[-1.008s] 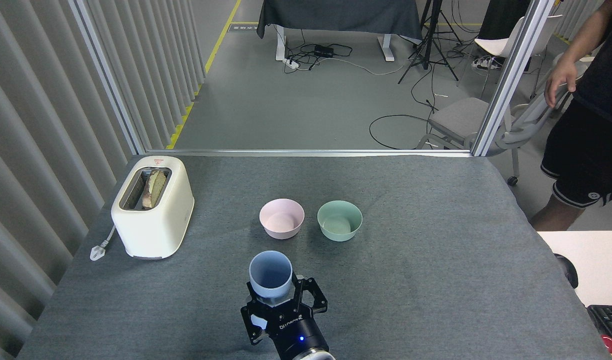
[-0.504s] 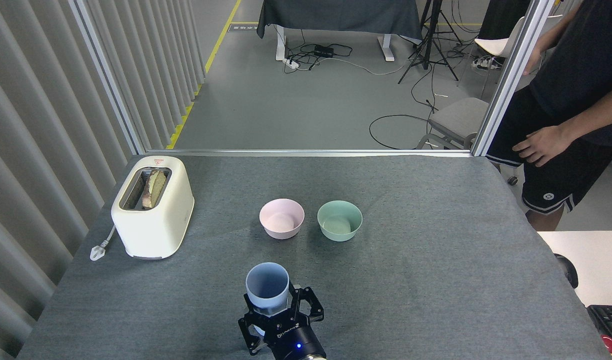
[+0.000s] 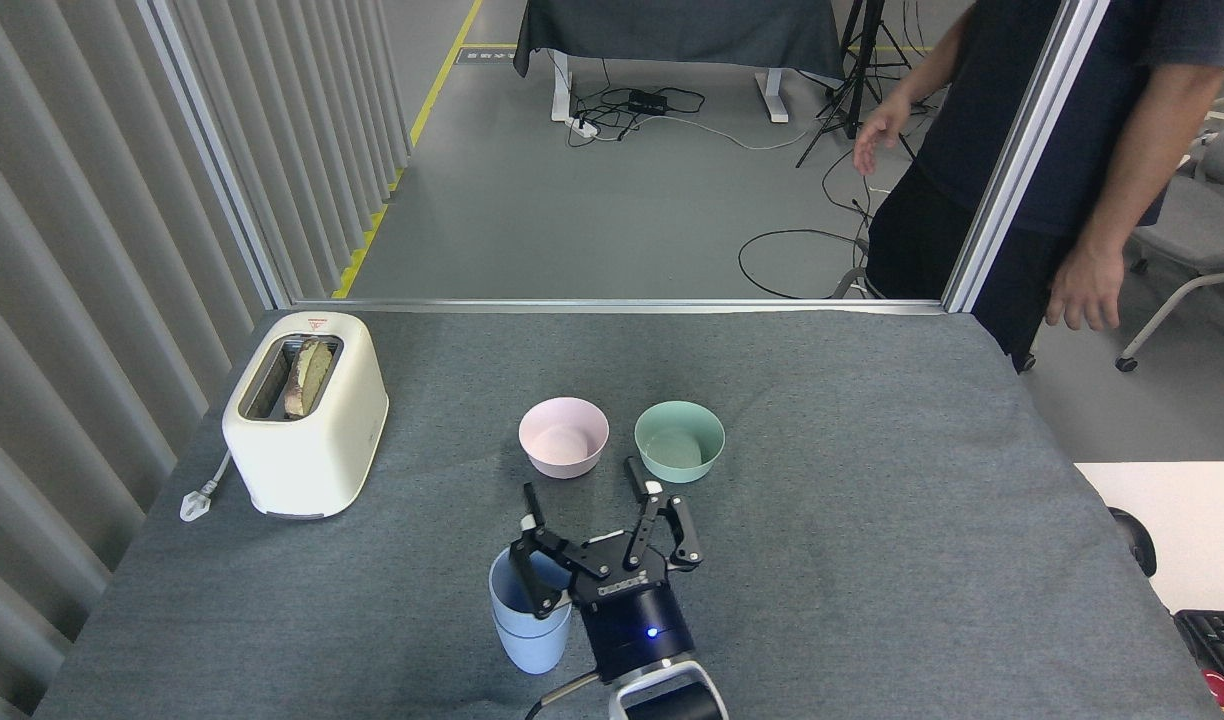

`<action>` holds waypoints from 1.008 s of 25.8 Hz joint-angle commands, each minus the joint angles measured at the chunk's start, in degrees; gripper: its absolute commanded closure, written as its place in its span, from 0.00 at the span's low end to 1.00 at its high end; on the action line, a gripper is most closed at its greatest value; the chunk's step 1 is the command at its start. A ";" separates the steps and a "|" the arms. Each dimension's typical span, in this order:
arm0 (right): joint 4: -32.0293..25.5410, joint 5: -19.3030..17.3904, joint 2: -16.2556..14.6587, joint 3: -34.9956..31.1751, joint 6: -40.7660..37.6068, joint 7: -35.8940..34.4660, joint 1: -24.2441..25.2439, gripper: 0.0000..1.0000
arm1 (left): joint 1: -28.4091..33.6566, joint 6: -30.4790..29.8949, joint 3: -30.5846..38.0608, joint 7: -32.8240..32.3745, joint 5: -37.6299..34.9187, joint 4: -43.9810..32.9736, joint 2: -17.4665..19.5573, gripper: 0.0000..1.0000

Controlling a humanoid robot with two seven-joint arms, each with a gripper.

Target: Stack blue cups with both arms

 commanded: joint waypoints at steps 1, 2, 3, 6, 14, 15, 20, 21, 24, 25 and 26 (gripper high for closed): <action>-1.60 -0.98 -3.64 -8.88 -0.51 -1.44 2.63 0.00 | 0.08 -0.43 0.13 0.02 -0.09 -0.02 0.04 0.00; -1.60 -1.51 -6.10 -10.99 -1.91 -2.23 5.35 0.00 | 0.08 -0.61 0.13 -0.07 -0.09 -0.02 0.04 0.00; -1.60 -2.12 -8.30 -12.66 -4.20 -3.99 8.34 0.00 | 0.08 -0.79 0.13 0.02 -0.09 -0.02 0.04 0.00; -1.60 -4.58 -11.55 -18.02 -9.38 -11.28 17.30 0.00 | -0.09 -0.96 0.13 0.02 -0.09 -0.02 -0.14 0.00; -1.60 -6.52 -10.15 -33.14 -19.75 -18.58 33.12 0.00 | -1.23 -1.05 0.13 1.51 -0.88 0.51 0.48 0.00; -1.59 -6.87 -10.32 -33.93 -20.98 -18.67 34.18 0.00 | -1.41 -1.05 0.13 1.51 -0.88 0.95 0.48 0.00; -1.51 -7.04 -10.59 -34.81 -21.78 -18.32 35.15 0.00 | -1.59 -1.05 0.13 1.51 -0.88 1.13 0.48 0.00; -1.60 -7.04 -10.50 -34.72 -21.78 -18.23 35.15 0.00 | -1.41 -1.05 0.13 1.51 -0.88 1.13 0.48 0.00; -1.60 -7.04 -10.50 -34.72 -21.78 -17.96 35.15 0.00 | -1.06 -1.05 0.05 1.51 -0.88 1.13 0.57 0.00; -1.60 -7.04 -10.50 -34.72 -21.78 -17.96 35.15 0.00 | -0.97 -1.14 0.05 1.51 -0.97 1.13 0.57 0.00; -1.60 -7.04 -10.50 -34.72 -21.78 -17.96 35.15 0.00 | -0.97 -1.14 0.05 1.51 -0.97 1.13 0.65 0.00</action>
